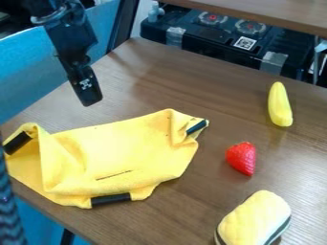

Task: Unfold the cloth from left to right

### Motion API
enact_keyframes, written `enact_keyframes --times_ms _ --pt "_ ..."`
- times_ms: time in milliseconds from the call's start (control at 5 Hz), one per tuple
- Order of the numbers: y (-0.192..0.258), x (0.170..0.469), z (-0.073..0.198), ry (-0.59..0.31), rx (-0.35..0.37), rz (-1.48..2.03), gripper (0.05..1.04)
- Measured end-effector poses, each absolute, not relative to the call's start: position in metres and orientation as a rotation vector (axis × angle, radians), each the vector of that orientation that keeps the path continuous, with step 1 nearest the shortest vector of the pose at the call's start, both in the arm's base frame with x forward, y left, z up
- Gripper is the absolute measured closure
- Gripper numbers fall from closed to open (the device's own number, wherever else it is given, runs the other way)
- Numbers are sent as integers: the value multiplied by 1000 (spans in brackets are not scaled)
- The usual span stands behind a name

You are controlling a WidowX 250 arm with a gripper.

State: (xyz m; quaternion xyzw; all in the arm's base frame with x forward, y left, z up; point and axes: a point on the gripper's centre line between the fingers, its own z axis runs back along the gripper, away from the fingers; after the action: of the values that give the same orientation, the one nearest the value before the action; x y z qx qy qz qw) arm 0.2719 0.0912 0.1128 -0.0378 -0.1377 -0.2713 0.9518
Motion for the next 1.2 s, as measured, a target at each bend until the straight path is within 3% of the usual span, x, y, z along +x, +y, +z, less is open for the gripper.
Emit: enact_keyframes --times_ms 200,400,800,1200 --pt "90 269 105 -254 -90 -551 84" --pt "61 254 84 -158 -62 -689 84" --pt "33 229 69 -116 -15 -837 84" --pt "26 223 63 -96 19 -889 84"
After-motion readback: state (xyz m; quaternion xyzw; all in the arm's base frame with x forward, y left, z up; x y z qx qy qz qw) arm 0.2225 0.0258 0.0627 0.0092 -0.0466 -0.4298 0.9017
